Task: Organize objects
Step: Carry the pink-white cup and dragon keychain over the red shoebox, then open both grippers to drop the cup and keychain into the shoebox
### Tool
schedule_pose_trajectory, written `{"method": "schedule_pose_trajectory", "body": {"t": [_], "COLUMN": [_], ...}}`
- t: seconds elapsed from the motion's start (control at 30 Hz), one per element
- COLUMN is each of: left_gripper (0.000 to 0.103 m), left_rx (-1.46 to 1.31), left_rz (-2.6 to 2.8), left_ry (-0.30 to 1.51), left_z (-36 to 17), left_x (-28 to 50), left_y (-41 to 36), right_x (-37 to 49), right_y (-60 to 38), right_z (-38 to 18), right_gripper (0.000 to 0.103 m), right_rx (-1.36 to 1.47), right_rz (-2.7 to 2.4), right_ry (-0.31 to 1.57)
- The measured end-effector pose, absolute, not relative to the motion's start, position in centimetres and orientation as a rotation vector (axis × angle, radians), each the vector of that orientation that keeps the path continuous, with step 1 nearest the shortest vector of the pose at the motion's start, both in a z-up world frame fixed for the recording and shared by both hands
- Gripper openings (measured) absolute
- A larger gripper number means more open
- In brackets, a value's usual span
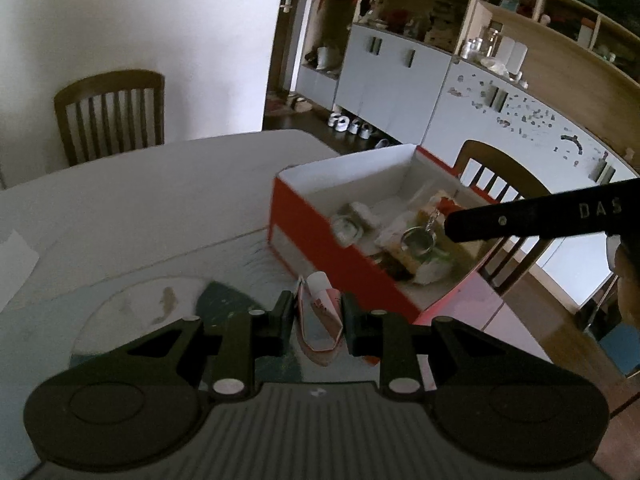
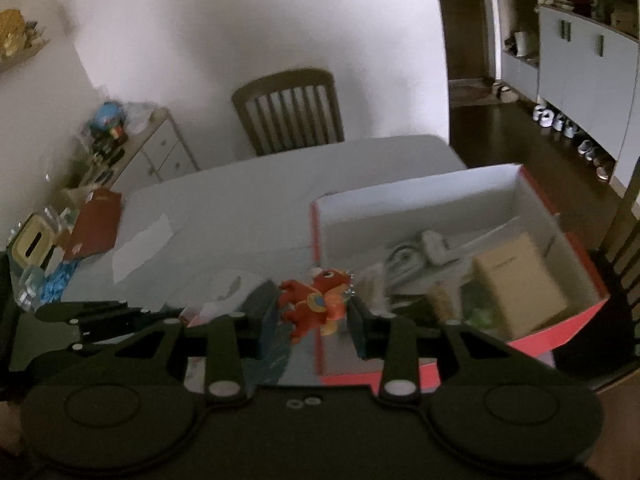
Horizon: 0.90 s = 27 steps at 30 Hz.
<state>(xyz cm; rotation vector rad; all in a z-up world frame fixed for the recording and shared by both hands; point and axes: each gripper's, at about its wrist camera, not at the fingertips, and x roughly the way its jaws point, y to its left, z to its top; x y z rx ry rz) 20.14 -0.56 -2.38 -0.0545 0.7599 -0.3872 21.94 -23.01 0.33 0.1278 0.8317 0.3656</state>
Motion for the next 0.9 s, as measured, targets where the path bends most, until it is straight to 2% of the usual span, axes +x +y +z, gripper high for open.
{"method": "schedule_pose_trajectory", "body": {"t": [0.47, 0.9], "left_gripper": [0.025, 0.025], "left_rx": [0.014, 0.095], "left_rz": [-0.39, -0.333], "left_ry": [0.743, 0.81], "left_z": [-0.7, -3.5], "left_x": [24.4, 31.0], "left_y": [-7.9, -12.3], "right_x": [25.2, 27.6], "right_y": [-28.8, -27.6], "right_z": [-2.5, -7.0], "right_gripper": [0.037, 0.036], "right_rx": [0.093, 0.019], "right_rz": [0.331, 0.403], "right_ry": [0.87, 0.962]}}
